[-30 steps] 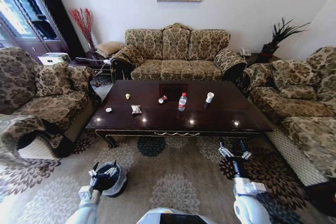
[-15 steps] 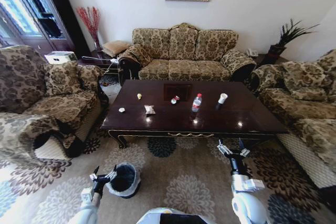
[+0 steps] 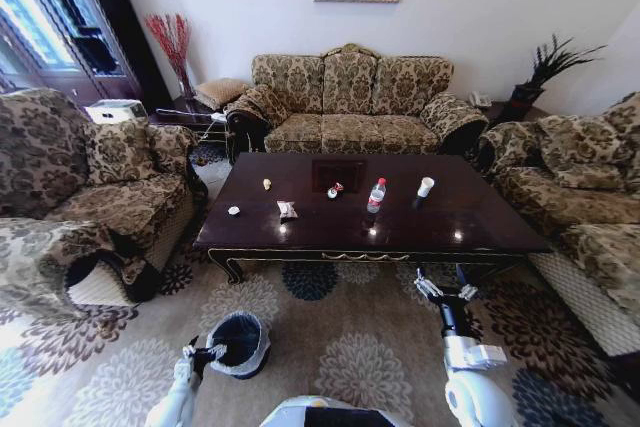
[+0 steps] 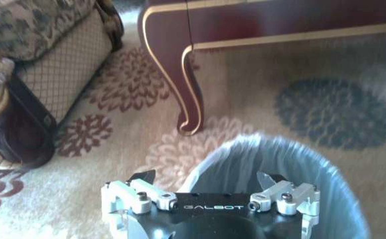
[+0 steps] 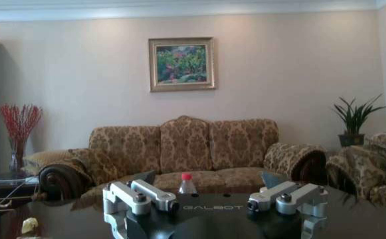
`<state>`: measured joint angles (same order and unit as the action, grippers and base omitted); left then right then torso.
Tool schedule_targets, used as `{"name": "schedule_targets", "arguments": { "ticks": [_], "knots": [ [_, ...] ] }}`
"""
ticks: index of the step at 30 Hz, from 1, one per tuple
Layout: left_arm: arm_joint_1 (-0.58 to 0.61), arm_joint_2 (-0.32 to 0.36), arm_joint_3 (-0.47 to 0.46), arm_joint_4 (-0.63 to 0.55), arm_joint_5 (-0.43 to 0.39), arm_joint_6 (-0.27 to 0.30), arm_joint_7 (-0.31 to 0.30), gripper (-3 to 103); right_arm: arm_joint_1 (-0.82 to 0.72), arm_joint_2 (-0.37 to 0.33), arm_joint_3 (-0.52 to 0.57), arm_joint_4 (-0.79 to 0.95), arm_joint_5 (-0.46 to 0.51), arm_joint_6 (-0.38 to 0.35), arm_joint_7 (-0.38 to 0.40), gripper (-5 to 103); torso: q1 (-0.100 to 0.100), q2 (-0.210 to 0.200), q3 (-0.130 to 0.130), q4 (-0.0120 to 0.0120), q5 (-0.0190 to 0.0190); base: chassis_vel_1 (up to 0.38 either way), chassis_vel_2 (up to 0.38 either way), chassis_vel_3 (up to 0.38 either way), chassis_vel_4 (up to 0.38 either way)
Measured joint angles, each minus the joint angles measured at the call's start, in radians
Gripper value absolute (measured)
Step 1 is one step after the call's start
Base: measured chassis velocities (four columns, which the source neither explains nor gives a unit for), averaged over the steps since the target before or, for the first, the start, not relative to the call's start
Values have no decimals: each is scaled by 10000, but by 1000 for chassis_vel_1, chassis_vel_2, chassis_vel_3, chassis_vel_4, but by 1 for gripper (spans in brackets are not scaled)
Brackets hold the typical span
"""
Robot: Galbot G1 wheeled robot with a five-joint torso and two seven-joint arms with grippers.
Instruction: Move to the front of the table and place the trash on the table into the trash bin.
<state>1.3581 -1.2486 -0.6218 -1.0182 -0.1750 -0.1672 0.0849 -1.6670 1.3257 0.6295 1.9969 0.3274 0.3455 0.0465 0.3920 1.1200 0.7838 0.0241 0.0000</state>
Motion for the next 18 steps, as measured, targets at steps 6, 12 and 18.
{"name": "schedule_targets", "arguments": {
  "ticks": [6, 12, 18],
  "knots": [
    [-944, 28, 132, 1678, 513, -390, 117, 100, -228, -36, 32, 136, -35, -26, 44, 100, 0, 0, 0, -4, -1, 0, 0, 0, 0],
    [-1580, 43, 208, 2705, 659, -655, 266, 100, -317, -87, 53, 199, -35, -27, 47, 100, 0, 0, 0, 1, -2, 0, 0, 0, 0],
    [-2363, 49, 128, 3762, 742, -1168, 335, 102, -390, -71, 45, 338, -49, -126, 51, 100, 0, 0, 0, -4, 1, 0, 0, 0, 0]
  ]
}}
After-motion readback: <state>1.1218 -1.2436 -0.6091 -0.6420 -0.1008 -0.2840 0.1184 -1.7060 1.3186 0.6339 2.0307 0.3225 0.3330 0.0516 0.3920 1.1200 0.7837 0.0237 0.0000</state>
